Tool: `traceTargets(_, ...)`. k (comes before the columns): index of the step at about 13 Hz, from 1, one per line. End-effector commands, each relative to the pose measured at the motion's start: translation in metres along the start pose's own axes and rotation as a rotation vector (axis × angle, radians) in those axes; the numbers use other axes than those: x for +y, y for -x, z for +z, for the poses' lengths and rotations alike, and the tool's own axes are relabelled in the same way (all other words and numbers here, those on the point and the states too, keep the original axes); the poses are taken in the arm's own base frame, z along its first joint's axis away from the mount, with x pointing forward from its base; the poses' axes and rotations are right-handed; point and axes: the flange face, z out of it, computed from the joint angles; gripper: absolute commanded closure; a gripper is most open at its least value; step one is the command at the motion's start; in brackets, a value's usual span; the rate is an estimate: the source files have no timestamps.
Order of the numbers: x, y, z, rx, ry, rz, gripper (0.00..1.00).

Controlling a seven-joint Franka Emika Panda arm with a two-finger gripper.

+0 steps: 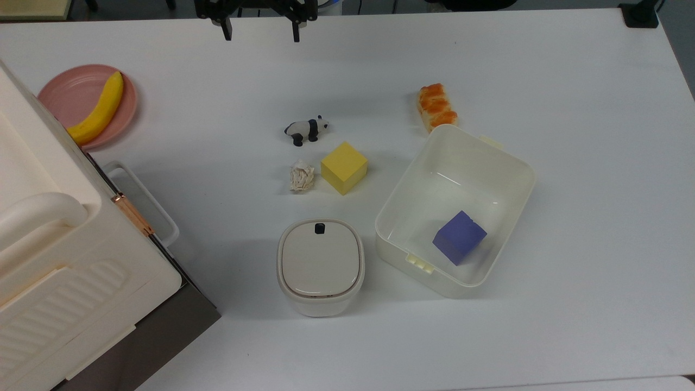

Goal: Put the bread in the basket
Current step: 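Move the open gripper toward the orange bread roll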

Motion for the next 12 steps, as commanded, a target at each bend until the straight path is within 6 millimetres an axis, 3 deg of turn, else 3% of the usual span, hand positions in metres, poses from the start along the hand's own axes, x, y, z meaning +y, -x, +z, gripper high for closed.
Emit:
traceTargets(1, -0.005, 0.008, 0.0, -0.023, -0.015, 0.027, 0.0)
traceTargets(12, -0.014, 0.007, 0.006, -0.037, -0.014, 0.003, 0.0)
